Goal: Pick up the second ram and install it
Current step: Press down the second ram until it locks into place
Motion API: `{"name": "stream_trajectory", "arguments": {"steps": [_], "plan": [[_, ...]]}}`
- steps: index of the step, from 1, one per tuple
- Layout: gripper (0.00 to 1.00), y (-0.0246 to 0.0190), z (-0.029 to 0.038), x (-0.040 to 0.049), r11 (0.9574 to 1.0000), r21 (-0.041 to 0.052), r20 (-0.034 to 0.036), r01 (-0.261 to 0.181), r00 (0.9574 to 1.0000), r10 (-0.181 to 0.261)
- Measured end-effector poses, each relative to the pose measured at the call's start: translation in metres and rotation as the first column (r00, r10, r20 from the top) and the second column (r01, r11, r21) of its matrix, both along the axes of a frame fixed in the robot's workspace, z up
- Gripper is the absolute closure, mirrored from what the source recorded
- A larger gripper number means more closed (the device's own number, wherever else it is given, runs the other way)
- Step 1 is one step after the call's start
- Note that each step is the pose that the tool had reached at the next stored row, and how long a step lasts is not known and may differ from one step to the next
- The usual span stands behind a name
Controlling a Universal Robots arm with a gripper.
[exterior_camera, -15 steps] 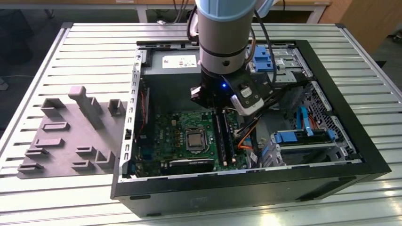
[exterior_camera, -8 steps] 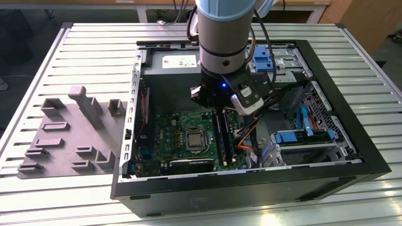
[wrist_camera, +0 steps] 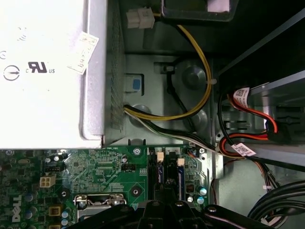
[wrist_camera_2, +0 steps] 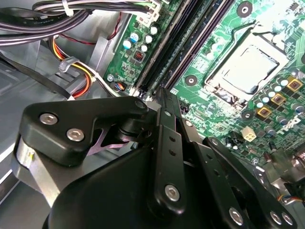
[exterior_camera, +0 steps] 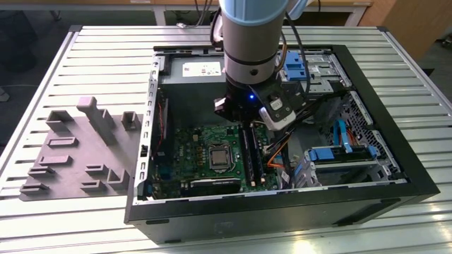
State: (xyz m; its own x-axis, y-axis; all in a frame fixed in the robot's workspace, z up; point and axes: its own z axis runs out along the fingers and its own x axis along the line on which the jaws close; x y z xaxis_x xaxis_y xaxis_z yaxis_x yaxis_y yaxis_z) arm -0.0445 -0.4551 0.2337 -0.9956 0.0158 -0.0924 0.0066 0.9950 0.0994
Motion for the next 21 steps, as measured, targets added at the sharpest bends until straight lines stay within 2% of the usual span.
{"name": "stream_trajectory", "arguments": {"steps": [21], "plan": [[0.89,0.0,-0.0061,0.0,1.0,0.0,0.0001,0.0,1.0,0.0]]}}
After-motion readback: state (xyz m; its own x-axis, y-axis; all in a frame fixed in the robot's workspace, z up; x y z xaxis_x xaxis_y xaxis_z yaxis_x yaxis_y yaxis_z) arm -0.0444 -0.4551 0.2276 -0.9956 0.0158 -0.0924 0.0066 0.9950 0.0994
